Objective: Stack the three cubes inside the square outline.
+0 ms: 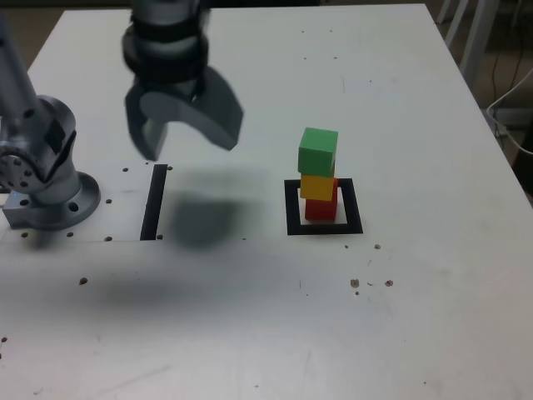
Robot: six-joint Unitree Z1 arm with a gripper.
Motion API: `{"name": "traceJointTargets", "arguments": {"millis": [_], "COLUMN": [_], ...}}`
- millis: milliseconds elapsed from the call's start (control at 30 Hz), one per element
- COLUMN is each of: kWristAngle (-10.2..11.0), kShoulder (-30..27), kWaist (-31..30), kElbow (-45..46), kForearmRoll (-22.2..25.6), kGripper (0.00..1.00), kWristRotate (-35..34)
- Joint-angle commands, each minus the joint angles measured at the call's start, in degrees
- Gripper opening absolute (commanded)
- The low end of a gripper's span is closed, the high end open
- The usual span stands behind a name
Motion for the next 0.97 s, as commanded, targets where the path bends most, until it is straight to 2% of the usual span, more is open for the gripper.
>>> {"name": "traceJointTargets", "arguments": {"millis": [0, 467, 933], "kWristAngle": [-0.59, -1.97, -2.55], "kShoulder": [-1.08, -1.6, -1.54], "kWaist": [0.07, 1.47, 1.47], "kElbow": [2.53, 10.39, 11.96], "kForearmRoll": [-1.6, -8.71, -10.05], "kGripper": [0.99, 0.99, 0.99], "kWristRotate": [-0.29, -0.53, -0.53]}}
